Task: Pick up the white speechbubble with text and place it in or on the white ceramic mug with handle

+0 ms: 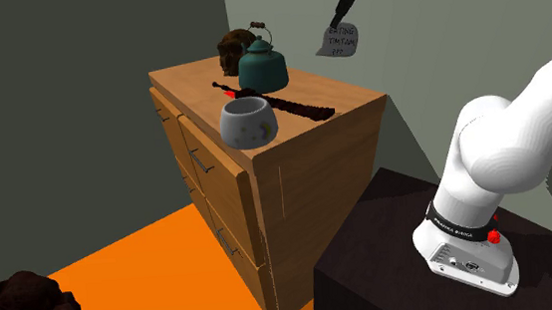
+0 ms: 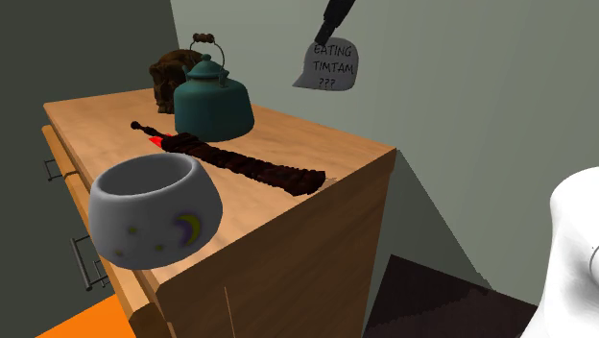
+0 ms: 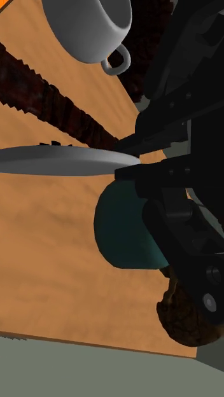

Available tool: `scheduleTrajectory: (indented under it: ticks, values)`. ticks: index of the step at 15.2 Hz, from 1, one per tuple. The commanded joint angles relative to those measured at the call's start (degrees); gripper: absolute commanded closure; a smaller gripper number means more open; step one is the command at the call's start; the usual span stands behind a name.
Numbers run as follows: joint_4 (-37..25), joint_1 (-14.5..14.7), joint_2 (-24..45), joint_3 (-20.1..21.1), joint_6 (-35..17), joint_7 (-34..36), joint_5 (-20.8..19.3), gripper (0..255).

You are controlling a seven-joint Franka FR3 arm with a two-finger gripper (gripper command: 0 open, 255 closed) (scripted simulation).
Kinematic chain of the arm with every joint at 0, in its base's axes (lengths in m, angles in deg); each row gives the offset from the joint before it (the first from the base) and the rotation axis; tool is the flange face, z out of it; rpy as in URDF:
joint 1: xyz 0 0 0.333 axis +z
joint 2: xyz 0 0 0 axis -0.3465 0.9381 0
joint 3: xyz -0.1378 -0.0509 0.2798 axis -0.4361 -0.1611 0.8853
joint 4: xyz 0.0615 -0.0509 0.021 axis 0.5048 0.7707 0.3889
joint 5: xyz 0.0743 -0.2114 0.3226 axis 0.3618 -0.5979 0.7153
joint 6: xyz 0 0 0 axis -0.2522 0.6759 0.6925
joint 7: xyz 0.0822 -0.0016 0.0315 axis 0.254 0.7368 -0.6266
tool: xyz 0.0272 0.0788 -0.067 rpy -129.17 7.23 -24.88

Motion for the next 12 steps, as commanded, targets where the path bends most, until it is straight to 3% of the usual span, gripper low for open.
scheduleTrajectory:
  ticks: [1, 4, 12]
  values:
    - [-1.9, 0.2, 0.4, 0.1, 1.5, 0.3, 0.2, 255]
    - [-3.9, 0.5, 0.9, 0.2, 3.0, 0.6, 0.3, 255]
    - [-1.7, 1.6, 0.4, 10.5, 0.3, 11.6, 0.6, 255]
